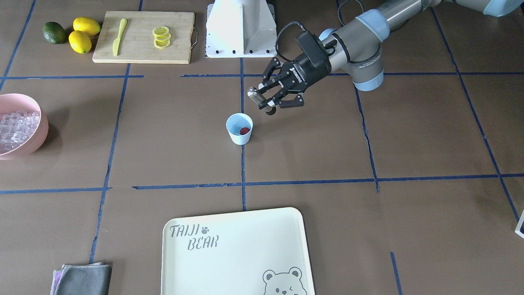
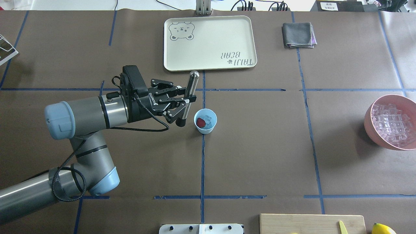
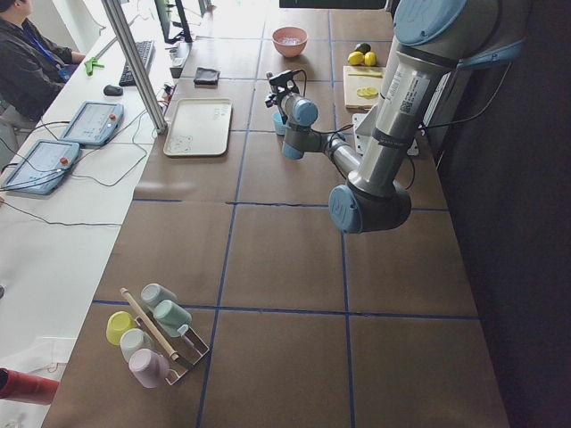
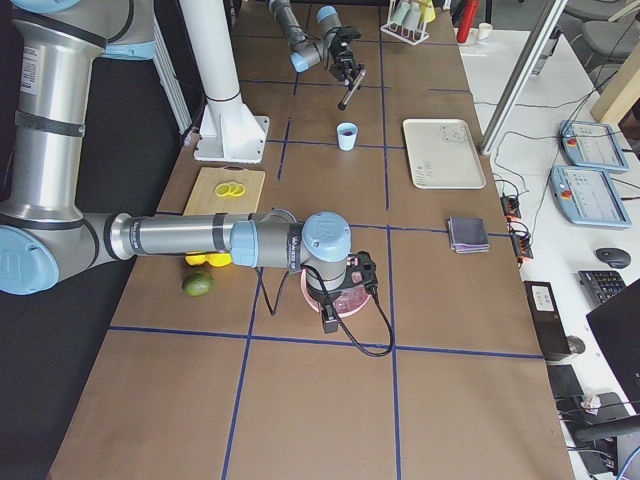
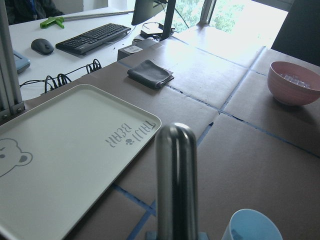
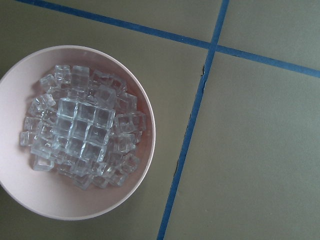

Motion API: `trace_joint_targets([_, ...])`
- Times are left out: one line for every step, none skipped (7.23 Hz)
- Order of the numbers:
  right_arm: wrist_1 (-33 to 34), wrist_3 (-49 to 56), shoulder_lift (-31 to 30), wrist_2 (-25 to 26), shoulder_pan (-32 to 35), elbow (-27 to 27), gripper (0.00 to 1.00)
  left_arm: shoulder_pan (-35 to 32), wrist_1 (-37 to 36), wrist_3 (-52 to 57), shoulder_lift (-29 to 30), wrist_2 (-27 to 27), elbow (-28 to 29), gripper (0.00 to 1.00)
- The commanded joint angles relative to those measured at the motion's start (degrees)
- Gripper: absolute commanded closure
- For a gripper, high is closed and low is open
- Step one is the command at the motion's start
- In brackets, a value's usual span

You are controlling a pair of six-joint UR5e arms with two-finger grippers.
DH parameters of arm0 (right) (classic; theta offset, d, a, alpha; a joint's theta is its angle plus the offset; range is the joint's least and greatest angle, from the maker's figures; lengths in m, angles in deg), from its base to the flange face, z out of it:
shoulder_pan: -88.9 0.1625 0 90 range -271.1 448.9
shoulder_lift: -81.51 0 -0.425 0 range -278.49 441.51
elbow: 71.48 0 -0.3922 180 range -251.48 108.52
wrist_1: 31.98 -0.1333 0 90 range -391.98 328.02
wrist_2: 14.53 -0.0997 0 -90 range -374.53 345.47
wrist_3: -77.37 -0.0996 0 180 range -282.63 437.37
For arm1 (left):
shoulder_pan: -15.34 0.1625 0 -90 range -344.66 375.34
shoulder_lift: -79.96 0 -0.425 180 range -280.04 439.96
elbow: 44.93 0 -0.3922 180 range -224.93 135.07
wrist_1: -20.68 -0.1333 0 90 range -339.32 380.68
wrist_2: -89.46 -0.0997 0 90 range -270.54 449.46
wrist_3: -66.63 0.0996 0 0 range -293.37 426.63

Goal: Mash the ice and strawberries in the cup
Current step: 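Lift the metal rod and carry it over the cup with the left gripper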

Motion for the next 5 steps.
trace_joint_targets([0.00,0.00,0.14,0.00,0.04,0.06,0.01,1.78,6.05,7.53,3.29,-4.01,0.73,0.98])
trace_joint_targets([0.00,0.00,0.14,0.00,0.04,0.06,0.01,2.22,7.82,7.73,5.13,-6.20,2.91,0.98])
trace_joint_targets([0.00,0.00,0.14,0.00,0.04,0.06,0.01,2.48,9.31,7.73,5.23,-6.40,4.50,0.98])
trace_joint_targets([0.00,0.00,0.14,0.00,0.04,0.06,0.01,2.83,11.50,8.43,5.67,-6.57,6.95,0.98])
trace_joint_targets([0.00,0.00,0.14,0.00,0.04,0.15,0.01,3.80,14.31,13.40,6.19,-8.58,9.41,0.98])
